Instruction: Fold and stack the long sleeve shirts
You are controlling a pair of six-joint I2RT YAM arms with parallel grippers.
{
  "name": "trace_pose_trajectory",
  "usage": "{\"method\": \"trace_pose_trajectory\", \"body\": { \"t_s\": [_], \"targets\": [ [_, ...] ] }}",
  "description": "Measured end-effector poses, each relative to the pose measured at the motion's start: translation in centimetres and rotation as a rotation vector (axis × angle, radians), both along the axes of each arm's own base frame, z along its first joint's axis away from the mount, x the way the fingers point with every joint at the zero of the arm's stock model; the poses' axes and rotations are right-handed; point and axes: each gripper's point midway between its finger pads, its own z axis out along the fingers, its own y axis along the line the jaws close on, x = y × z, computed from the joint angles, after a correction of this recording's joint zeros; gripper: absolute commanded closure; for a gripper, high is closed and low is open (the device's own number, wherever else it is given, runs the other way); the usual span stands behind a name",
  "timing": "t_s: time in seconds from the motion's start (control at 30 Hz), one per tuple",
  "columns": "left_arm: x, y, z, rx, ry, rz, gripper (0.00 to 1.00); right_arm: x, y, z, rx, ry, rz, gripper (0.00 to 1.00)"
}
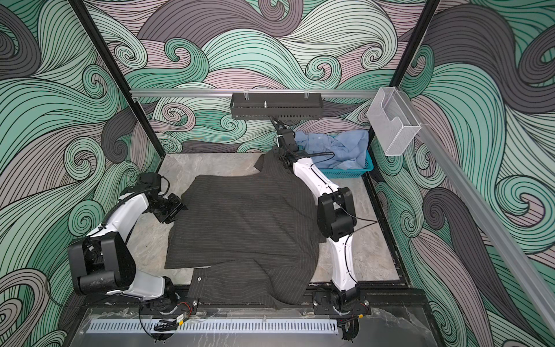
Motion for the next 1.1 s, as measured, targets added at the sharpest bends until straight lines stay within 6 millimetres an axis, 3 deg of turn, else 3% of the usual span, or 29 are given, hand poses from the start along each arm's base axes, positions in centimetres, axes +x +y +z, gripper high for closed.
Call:
{"method": "trace_pose_trajectory", "body": {
  "t_s": [0.13, 0.2, 0.3, 0.37, 0.43, 0.53, 0.6, 0.7, 0.9, 1.03, 1.1],
  "targets": [
    [1.2, -0.1, 0.9, -0.02, -0.041, 0.009, 0.44, 1.4, 0.5, 4.4, 0.018, -0.103, 0.005, 1.0],
    [2.0, -0.2, 0.9, -0.029, -0.052, 0.013, 0.44, 2.3, 0.7, 5.1, 0.017, -0.128, 0.001, 0.97],
    [2.6, -0.2, 0.6, -0.042, -0.052, 0.021, 0.44, 4.1, 1.1, 3.9, 0.001, -0.12, -0.008, 0.85],
    [2.8, -0.2, 0.3, -0.048, -0.044, 0.025, 0.44, 5.1, 1.4, 1.1, -0.023, -0.072, -0.014, 0.68],
    [2.9, -0.2, 0.0, -0.052, -0.042, 0.028, 0.44, 4.8, 2.3, -1.0, -0.066, -0.018, 0.006, 0.55],
    [3.1, -0.2, -0.1, -0.057, -0.043, 0.031, 0.44, 4.8, 3.8, -0.7, -0.066, -0.032, 0.008, 0.42],
    [3.2, -0.2, -0.1, -0.059, -0.044, 0.034, 0.44, 4.7, 3.2, -0.8, -0.078, -0.023, -0.01, 0.35],
    [3.3, -0.3, -0.1, -0.063, -0.043, 0.036, 0.44, 4.3, 1.9, -0.3, -0.088, -0.002, -0.042, 0.33],
    [3.4, -0.4, -0.1, -0.07, -0.046, 0.038, 0.44, 0.6, 0.1, -1.7, -0.136, 0.108, -0.042, 0.33],
    [3.4, -0.4, 0.0, -0.072, -0.048, 0.037, 0.43, -3.6, -1.0, -2.0, -0.131, 0.156, -0.028, 0.33],
    [3.3, -0.4, 0.2, -0.071, -0.054, 0.036, 0.43, -5.9, -1.0, -1.0, -0.107, 0.147, -0.015, 0.32]
  ]
}}
